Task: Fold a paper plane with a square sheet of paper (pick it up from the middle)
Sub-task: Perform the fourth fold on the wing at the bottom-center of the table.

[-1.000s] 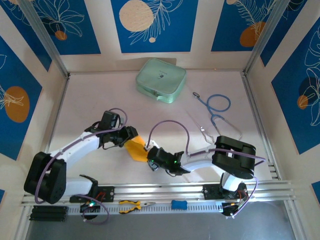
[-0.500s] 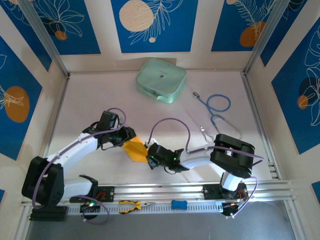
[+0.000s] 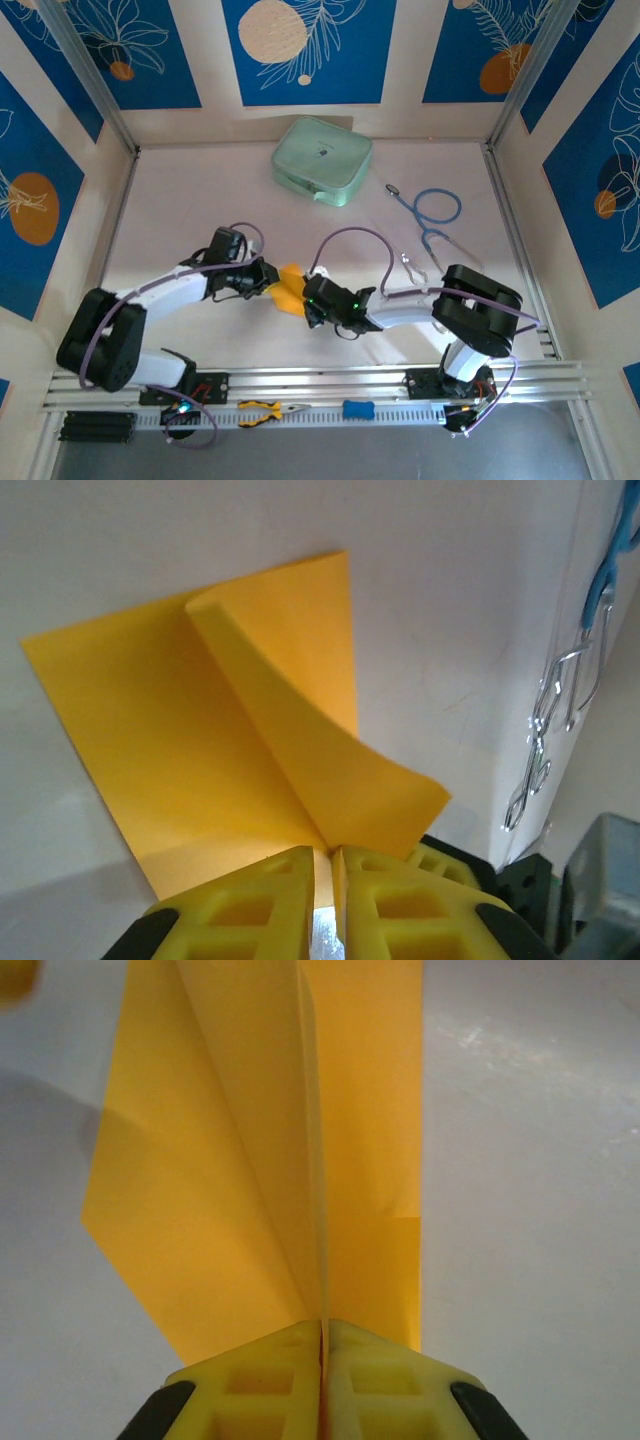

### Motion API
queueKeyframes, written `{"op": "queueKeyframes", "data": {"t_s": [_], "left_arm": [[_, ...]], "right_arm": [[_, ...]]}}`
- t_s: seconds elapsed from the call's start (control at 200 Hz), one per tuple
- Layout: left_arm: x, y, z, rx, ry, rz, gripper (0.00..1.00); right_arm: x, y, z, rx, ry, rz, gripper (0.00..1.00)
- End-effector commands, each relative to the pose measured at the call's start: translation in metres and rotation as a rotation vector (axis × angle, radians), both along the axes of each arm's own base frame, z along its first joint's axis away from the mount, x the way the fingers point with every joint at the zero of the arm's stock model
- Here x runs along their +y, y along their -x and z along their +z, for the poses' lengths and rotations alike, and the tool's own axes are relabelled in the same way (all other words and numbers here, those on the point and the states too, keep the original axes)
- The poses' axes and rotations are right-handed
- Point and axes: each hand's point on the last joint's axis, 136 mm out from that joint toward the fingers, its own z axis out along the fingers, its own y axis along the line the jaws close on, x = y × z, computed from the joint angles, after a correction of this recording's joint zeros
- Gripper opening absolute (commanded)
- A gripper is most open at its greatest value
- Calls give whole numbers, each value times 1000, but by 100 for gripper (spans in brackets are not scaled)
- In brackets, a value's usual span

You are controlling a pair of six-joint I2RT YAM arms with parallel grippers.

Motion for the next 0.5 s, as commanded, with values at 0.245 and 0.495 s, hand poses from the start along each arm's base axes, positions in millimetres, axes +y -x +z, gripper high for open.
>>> {"op": "queueKeyframes", "data": {"t_s": [0.245,0.495], "left_arm": [[-14,7,-26,67,-43,-51,5],[-10,8,-30,66,-63,-32,4]], "right_arm": [[19,10,10,116,-66,44,13],[13,9,12,150,-128,34,17]]}}
